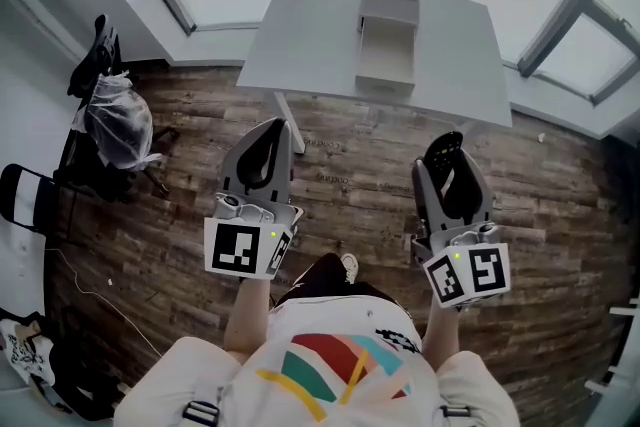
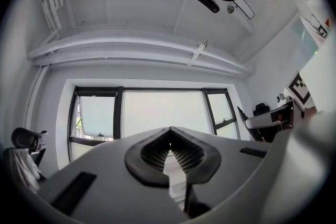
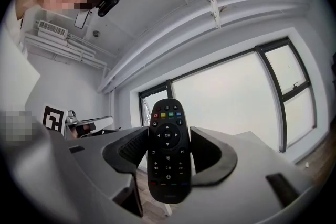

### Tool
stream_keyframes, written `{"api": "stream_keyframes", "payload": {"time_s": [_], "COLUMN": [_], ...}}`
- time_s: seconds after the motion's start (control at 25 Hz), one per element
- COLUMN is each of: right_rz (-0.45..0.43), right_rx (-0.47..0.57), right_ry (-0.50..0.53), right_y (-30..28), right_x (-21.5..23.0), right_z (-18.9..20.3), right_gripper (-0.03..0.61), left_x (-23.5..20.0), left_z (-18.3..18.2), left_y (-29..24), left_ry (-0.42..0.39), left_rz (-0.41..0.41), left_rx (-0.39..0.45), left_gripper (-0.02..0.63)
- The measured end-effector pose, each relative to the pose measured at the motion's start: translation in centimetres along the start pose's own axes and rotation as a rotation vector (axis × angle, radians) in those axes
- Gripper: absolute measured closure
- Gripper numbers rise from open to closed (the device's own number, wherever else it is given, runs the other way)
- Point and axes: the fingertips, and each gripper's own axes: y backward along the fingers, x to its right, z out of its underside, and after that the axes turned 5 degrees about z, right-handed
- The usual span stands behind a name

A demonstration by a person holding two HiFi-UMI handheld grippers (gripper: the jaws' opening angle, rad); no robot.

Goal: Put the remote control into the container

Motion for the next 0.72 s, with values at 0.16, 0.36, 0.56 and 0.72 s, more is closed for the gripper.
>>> {"api": "stream_keyframes", "payload": {"time_s": [0.16, 0.36, 0.56, 0.72], "right_rz": [0.018, 0.045, 0.069, 0.075], "right_rx": [0.000, -0.006, 0.006, 0.012], "right_ry": [-0.003, 0.000, 0.013, 0.026], "right_y": [-1.5, -4.3, -10.0, -15.3], "right_x": [1.4, 3.2, 4.8, 5.8], "right_z": [0.1, 0.6, 0.6, -0.1], "right_gripper": [0.326, 0.325, 0.326, 0.325], "left_x": [-0.3, -0.1, -2.9, -6.0], "left_z": [0.3, 1.5, 2.6, 3.2], "left_y": [-2.6, -6.7, -12.2, -16.8], "left_ry": [0.004, 0.009, 0.034, 0.043], "left_rz": [0.018, 0.079, 0.099, 0.107], "left_rx": [0.008, 0.016, 0.039, 0.068], "left_gripper": [0.607, 0.607, 0.607, 0.607]}}
